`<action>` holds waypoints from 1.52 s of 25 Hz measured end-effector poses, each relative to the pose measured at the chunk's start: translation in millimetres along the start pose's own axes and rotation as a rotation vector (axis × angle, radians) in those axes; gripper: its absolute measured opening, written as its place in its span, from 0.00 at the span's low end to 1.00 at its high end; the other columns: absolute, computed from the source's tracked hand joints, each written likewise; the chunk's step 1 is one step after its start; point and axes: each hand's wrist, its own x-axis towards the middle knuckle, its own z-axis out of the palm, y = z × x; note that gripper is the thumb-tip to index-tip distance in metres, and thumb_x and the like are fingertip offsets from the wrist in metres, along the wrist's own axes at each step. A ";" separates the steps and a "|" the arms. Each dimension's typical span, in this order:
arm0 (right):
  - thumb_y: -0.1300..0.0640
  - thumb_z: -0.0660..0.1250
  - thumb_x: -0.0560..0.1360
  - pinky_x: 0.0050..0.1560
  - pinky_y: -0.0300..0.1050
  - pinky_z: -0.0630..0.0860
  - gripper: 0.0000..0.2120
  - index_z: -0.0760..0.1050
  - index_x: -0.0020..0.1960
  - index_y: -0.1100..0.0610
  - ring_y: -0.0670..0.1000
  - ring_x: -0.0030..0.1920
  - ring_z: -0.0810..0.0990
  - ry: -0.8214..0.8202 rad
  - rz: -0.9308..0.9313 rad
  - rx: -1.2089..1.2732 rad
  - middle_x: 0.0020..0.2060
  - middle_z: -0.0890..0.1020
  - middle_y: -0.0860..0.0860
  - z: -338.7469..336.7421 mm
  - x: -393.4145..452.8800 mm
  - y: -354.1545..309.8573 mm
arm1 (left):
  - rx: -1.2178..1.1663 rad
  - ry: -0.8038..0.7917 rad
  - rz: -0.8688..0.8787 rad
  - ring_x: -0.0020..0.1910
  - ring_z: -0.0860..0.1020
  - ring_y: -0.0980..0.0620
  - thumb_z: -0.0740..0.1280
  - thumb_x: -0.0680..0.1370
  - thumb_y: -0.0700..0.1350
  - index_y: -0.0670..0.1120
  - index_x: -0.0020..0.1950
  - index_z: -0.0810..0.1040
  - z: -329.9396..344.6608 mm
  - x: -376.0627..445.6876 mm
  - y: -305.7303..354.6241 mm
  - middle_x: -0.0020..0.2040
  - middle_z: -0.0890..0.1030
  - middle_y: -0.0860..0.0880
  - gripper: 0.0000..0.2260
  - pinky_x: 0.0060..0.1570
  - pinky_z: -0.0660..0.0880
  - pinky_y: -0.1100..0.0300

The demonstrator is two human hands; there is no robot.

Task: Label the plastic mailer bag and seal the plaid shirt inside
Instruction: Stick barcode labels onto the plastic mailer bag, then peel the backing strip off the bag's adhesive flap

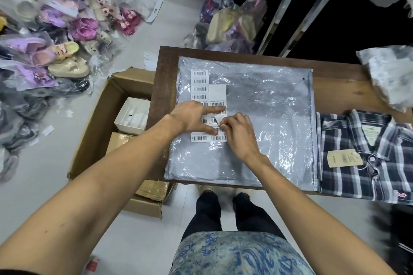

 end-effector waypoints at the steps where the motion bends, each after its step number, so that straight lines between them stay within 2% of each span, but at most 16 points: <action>1: 0.57 0.66 0.81 0.58 0.49 0.70 0.08 0.82 0.55 0.57 0.56 0.52 0.73 0.005 -0.005 -0.006 0.49 0.78 0.53 0.3 0.2 0.5 | -0.002 -0.002 0.001 0.59 0.79 0.45 0.65 0.70 0.74 0.72 0.77 0.56 -0.2 0.0 -0.3 0.59 0.82 0.47 0.37 0.47 0.70 0.54; 17: 0.53 0.68 0.80 0.59 0.50 0.70 0.07 0.83 0.55 0.52 0.55 0.53 0.71 -0.087 -0.049 -0.022 0.47 0.76 0.50 -5.8 -3.2 1.5 | -0.078 -0.041 -0.013 0.60 0.79 0.44 0.71 0.67 0.72 0.71 0.76 0.58 1.8 3.2 -4.3 0.60 0.82 0.47 0.41 0.57 0.76 0.52; 20: 0.53 0.69 0.79 0.60 0.48 0.68 0.07 0.83 0.54 0.51 0.54 0.53 0.70 -0.123 -0.063 -0.035 0.47 0.73 0.46 -8.7 -3.6 -0.3 | -0.103 -0.110 0.008 0.60 0.77 0.45 0.76 0.67 0.66 0.69 0.78 0.57 -1.3 4.2 -6.2 0.58 0.80 0.46 0.44 0.55 0.72 0.55; 23: 0.54 0.69 0.79 0.60 0.48 0.68 0.05 0.82 0.53 0.51 0.54 0.55 0.70 -0.158 -0.079 -0.011 0.49 0.76 0.48 -11.4 -7.0 0.3 | -0.130 -0.174 0.020 0.55 0.76 0.46 0.79 0.68 0.59 0.67 0.79 0.54 -6.6 2.7 -5.0 0.52 0.77 0.47 0.47 0.51 0.69 0.56; 25: 0.56 0.68 0.80 0.59 0.44 0.70 0.04 0.81 0.52 0.51 0.51 0.54 0.72 -0.191 -0.047 0.133 0.51 0.76 0.49 -15.8 -10.3 0.3 | -0.172 -0.184 0.027 0.50 0.75 0.48 0.80 0.68 0.56 0.66 0.80 0.51 -7.7 0.0 -5.5 0.49 0.76 0.48 0.50 0.48 0.69 0.57; 27: 0.56 0.69 0.80 0.53 0.38 0.72 0.03 0.81 0.51 0.54 0.45 0.49 0.77 -0.189 0.053 0.386 0.51 0.77 0.50 -26.5 -15.5 -3.3 | -0.238 -0.125 0.018 0.46 0.75 0.50 0.81 0.66 0.55 0.66 0.80 0.51 -4.2 -4.0 -7.0 0.46 0.75 0.50 0.51 0.47 0.70 0.57; 29: 0.56 0.71 0.78 0.47 0.37 0.75 0.03 0.81 0.49 0.56 0.42 0.43 0.80 -0.135 0.186 0.613 0.51 0.81 0.51 -41.1 -21.2 -7.2 | -0.300 -0.052 -0.023 0.45 0.75 0.51 0.82 0.65 0.54 0.65 0.80 0.53 1.7 -8.3 -7.5 0.44 0.76 0.52 0.51 0.45 0.72 0.56; 31: 0.58 0.71 0.78 0.44 0.37 0.77 0.02 0.82 0.48 0.57 0.43 0.42 0.81 -0.074 0.279 0.769 0.47 0.84 0.50 -57.0 -26.3 -8.3 | -0.344 -0.026 -0.062 0.46 0.78 0.50 0.81 0.67 0.52 0.64 0.80 0.54 4.3 -13.5 -5.3 0.46 0.79 0.51 0.50 0.47 0.76 0.54; 34: 0.61 0.71 0.77 0.47 0.37 0.77 0.03 0.83 0.46 0.56 0.42 0.44 0.81 -0.015 0.312 0.890 0.42 0.85 0.46 -78.5 -30.6 -6.6 | -0.448 0.093 -0.132 0.44 0.80 0.53 0.78 0.70 0.52 0.64 0.78 0.59 -3.2 -21.1 5.6 0.46 0.83 0.54 0.42 0.50 0.79 0.51; 36: 0.62 0.70 0.77 0.48 0.37 0.75 0.06 0.83 0.44 0.54 0.43 0.44 0.82 -0.017 0.341 0.964 0.43 0.85 0.47 -92.2 -33.4 -4.0 | -0.687 0.256 -0.154 0.41 0.79 0.54 0.76 0.73 0.51 0.60 0.72 0.69 -15.1 -22.6 29.3 0.47 0.82 0.55 0.30 0.46 0.78 0.55; 38: 0.61 0.69 0.78 0.49 0.41 0.73 0.07 0.82 0.44 0.53 0.47 0.45 0.82 -0.040 0.369 1.016 0.46 0.85 0.50 -104.5 -34.7 0.6 | -1.011 0.287 -0.087 0.43 0.79 0.54 0.74 0.75 0.47 0.56 0.66 0.77 -28.0 -19.5 61.0 0.51 0.82 0.52 0.20 0.45 0.77 0.59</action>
